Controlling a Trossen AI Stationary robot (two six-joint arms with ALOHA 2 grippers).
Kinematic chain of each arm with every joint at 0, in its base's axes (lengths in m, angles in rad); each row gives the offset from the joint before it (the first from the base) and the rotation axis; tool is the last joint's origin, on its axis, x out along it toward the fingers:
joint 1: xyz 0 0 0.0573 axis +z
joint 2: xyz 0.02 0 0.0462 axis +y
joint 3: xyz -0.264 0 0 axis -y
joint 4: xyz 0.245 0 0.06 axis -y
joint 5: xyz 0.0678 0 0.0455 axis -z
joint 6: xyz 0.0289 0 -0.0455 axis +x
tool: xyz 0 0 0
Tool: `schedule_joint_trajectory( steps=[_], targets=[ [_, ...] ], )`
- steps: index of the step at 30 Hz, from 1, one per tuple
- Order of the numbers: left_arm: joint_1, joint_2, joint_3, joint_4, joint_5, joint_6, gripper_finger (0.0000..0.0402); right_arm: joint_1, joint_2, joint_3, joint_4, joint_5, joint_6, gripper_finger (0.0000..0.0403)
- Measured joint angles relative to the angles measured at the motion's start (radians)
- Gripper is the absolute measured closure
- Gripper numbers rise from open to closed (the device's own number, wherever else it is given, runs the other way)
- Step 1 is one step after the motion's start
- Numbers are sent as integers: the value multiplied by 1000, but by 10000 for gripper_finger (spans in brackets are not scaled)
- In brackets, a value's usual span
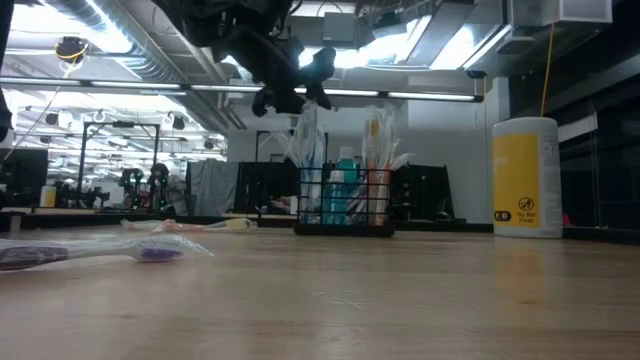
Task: Pick & Place toothbrushing station
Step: Put the blue toothbrush into the black mesh organizer
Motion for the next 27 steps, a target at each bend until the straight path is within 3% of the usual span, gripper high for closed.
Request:
schedule_joint_trajectory(
  steps=[10,27],
  targets=[
    [45,-1,29,-123,100,28,223,0,0,0,0,6,-3,239],
    [97,-1,29,-123,202,25,271,0,0,0,-1,22,-18,239]
  ],
)
